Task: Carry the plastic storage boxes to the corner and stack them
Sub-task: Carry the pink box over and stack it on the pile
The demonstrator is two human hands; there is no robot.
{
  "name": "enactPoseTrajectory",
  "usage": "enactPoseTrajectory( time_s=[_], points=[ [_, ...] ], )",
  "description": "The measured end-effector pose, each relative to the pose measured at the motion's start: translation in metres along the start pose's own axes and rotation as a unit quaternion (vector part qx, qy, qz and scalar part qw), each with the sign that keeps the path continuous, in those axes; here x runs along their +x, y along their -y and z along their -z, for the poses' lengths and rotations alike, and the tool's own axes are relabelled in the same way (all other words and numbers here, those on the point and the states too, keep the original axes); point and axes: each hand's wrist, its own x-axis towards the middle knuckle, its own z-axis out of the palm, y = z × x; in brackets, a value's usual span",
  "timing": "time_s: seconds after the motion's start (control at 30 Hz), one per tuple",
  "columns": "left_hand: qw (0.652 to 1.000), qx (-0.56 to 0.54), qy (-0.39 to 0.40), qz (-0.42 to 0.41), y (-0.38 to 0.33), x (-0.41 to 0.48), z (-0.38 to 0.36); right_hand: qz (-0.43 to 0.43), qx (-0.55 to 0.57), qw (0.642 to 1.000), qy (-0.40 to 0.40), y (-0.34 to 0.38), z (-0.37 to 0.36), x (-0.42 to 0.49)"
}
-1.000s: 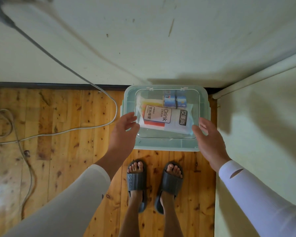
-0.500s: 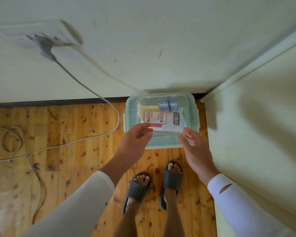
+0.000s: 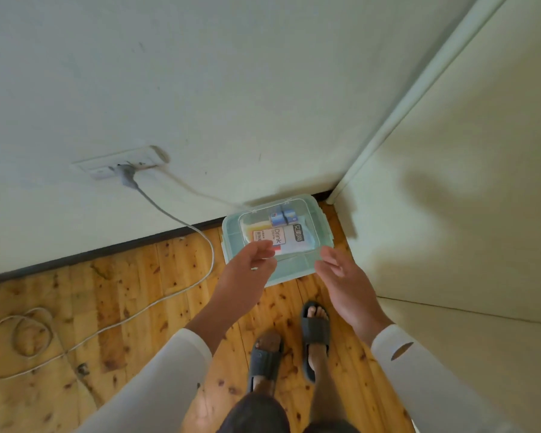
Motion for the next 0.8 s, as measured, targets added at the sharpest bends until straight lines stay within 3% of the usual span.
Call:
enactPoseTrajectory(
  time_s=[0.23,0.43,0.57,0.8],
  points=[
    [0.998,0.023,0.051,-0.02,-0.043,-0.051,-0.001,0.008,0.063,0.998,-0.025,0.031,0.04,-0.073],
    [0.99,0.059,0.107,-0.066,-0.095,-0.088,-0.027,-0.013,0.114,0.987,-0.113,0.045,0.072,-0.149],
    [0.982,0.087,0.128,-0.106,-0.118,-0.112,-0.051,-0.027,0.138,0.978,-0.155,0.04,0.095,-0.194],
    [0.952,0.145,0.228,-0.147,-0.13,-0.176,-0.109,-0.054,0.187,0.953,-0.234,0.008,0.134,-0.29]
  ],
)
